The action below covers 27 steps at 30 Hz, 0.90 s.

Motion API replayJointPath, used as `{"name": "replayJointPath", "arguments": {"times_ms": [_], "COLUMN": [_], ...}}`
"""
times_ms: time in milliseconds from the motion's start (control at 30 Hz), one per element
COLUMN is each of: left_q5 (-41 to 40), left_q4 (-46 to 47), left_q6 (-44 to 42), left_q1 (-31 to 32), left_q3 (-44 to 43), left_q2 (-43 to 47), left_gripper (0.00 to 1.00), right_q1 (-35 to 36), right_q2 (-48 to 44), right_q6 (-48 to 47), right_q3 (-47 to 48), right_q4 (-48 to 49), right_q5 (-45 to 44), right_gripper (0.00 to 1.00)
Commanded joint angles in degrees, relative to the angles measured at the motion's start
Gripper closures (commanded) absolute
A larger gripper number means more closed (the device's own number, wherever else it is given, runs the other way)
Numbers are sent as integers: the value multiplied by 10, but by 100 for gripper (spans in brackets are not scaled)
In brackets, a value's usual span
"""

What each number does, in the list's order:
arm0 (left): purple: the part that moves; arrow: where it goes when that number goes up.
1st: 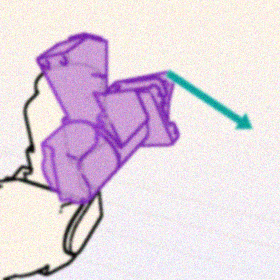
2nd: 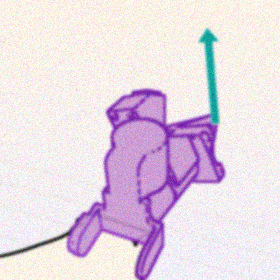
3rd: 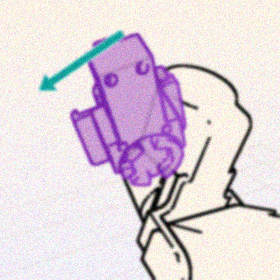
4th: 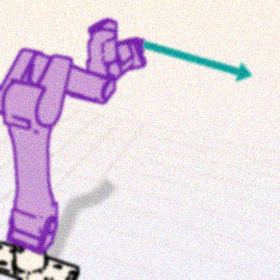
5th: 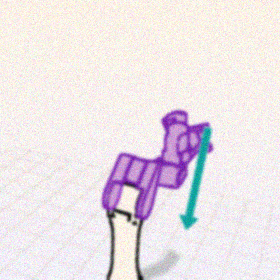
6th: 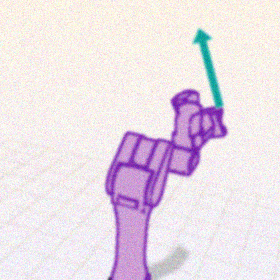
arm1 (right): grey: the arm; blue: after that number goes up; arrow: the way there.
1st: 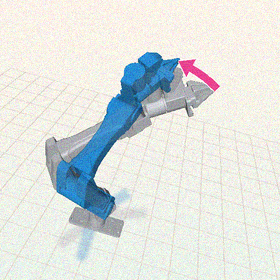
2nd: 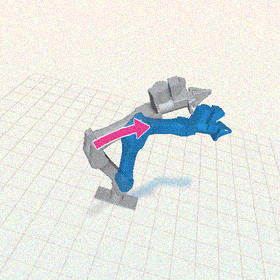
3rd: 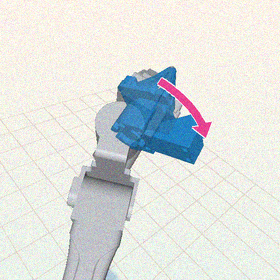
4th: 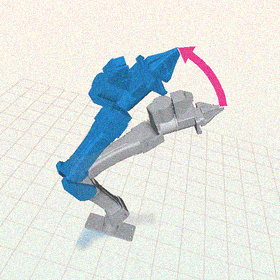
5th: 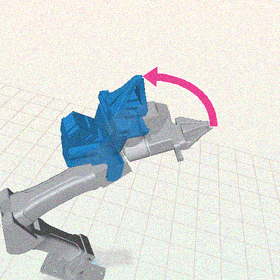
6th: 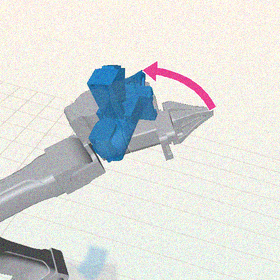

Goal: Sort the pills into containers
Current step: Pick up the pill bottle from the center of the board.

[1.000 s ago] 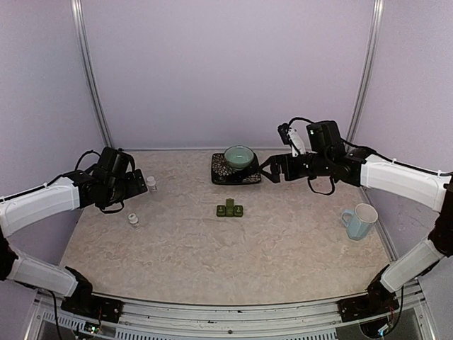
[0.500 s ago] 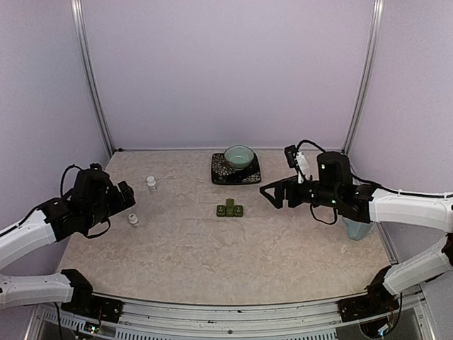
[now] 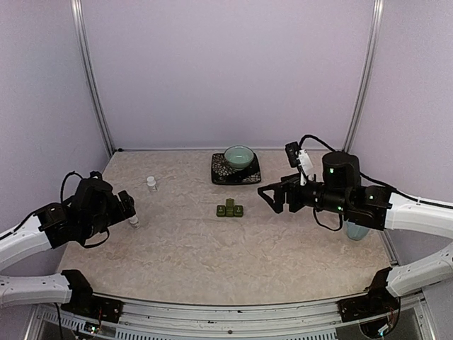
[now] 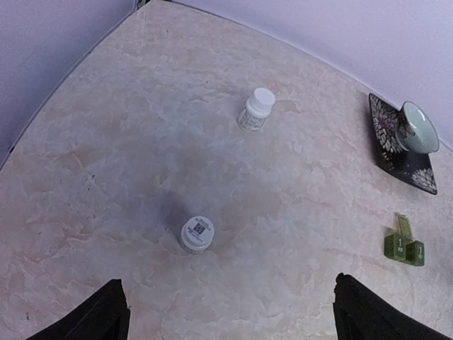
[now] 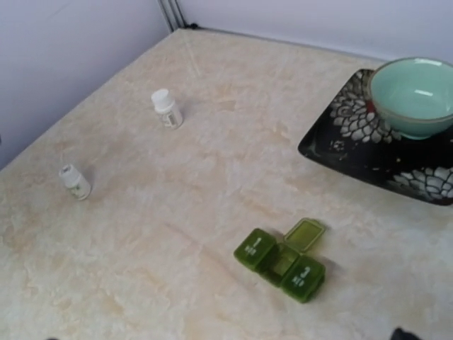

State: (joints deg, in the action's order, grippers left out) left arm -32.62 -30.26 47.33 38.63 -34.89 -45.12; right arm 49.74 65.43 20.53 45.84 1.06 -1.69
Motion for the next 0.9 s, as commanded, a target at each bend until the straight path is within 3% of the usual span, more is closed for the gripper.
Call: {"name": "replayJointPath", "arguments": {"times_ms": [0, 133, 433, 867], "left_q5": [0, 6, 79, 88], "left_q4": [-2, 8, 97, 178], "left_q6": [20, 27, -38, -97], "left_q1": [2, -7, -82, -121], "left_q3": [15, 29, 36, 19], "left_q2": [-36, -67, -156, -259], "left_gripper": [6, 15, 16, 23], "right_q1": [1, 0, 1, 0], "right_q2": [0, 0, 3, -1], "right_q6": [-3, 9, 13, 6], "right_q3": [-18, -38, -29, -41], "right_q4": [-27, -3, -2, -1], "right_q5": [-16, 10, 33, 38], "right_gripper": [0, 0, 0, 0]}}
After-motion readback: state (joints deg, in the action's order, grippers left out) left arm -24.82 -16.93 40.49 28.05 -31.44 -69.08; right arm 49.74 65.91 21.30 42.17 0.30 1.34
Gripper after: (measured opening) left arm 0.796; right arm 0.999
